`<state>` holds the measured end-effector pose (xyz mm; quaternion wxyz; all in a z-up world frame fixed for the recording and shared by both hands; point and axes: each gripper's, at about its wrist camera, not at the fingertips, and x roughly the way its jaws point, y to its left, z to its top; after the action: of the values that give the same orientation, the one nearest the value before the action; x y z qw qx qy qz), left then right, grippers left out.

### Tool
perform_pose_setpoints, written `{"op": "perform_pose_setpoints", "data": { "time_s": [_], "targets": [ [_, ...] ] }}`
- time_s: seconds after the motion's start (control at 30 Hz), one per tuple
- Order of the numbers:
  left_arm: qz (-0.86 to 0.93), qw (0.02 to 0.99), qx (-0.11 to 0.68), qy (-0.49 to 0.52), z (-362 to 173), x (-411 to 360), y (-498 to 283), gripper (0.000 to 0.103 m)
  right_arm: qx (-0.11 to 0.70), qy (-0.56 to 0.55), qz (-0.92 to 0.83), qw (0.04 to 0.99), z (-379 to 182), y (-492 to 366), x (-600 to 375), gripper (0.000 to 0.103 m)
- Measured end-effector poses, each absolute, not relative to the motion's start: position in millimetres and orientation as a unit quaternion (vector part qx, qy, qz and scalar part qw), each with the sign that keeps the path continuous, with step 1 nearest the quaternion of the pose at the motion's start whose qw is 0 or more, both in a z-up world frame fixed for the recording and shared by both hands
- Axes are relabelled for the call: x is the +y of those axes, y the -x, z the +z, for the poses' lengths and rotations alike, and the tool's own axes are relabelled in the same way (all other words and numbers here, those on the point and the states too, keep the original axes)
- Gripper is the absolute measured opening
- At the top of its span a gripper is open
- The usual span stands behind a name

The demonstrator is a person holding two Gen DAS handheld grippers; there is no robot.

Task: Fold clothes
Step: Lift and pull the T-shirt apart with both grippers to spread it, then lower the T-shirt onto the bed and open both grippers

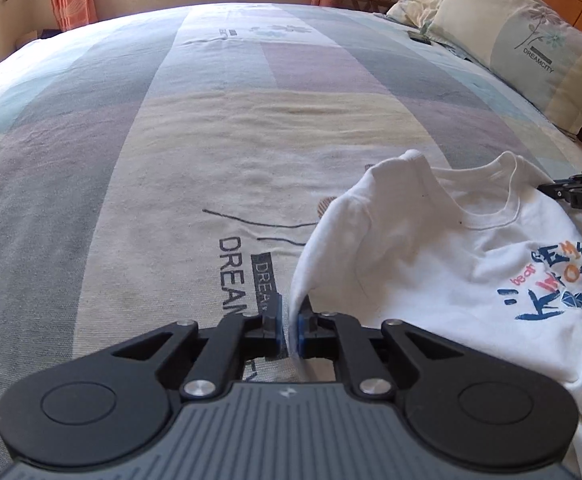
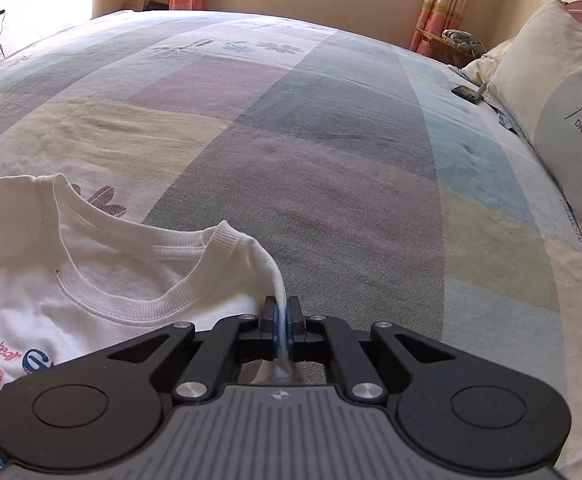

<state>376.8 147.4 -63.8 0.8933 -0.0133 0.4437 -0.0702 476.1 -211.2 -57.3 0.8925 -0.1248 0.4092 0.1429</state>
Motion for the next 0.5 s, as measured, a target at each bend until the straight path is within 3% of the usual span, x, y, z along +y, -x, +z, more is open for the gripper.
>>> {"op": "perform_pose_setpoints", "data": {
  "time_s": [0.07,0.13,0.2,0.4,0.5],
  "targets": [
    [-0.076,0.893,0.443,0.021,-61.6,147.6,-365.4,0.013,0.408,0.114,0.147,0.894,-53.0,-461.2,-220.2,0.019],
    [-0.08,0.893,0.441,0.026,-55.4,147.1,-350.7,0.029,0.401,0.097,0.149,0.899,-41.6,-438.2,-234.5,0.034],
    [-0.083,0.893,0.441,0.026,-48.5,143.4,-332.8,0.04,0.394,0.081,0.15,0.903,-29.2,-408.0,-251.7,0.064],
    [-0.105,0.882,0.458,0.042,-38.2,117.5,-271.4,0.05,0.398,0.049,0.139,0.905,-22.1,-297.7,-294.0,0.089],
    [-0.115,0.881,0.456,0.05,-33.5,99.5,-240.1,0.057,0.418,0.023,0.121,0.9,-34.1,-244.3,-306.4,0.09]
  ]
}}
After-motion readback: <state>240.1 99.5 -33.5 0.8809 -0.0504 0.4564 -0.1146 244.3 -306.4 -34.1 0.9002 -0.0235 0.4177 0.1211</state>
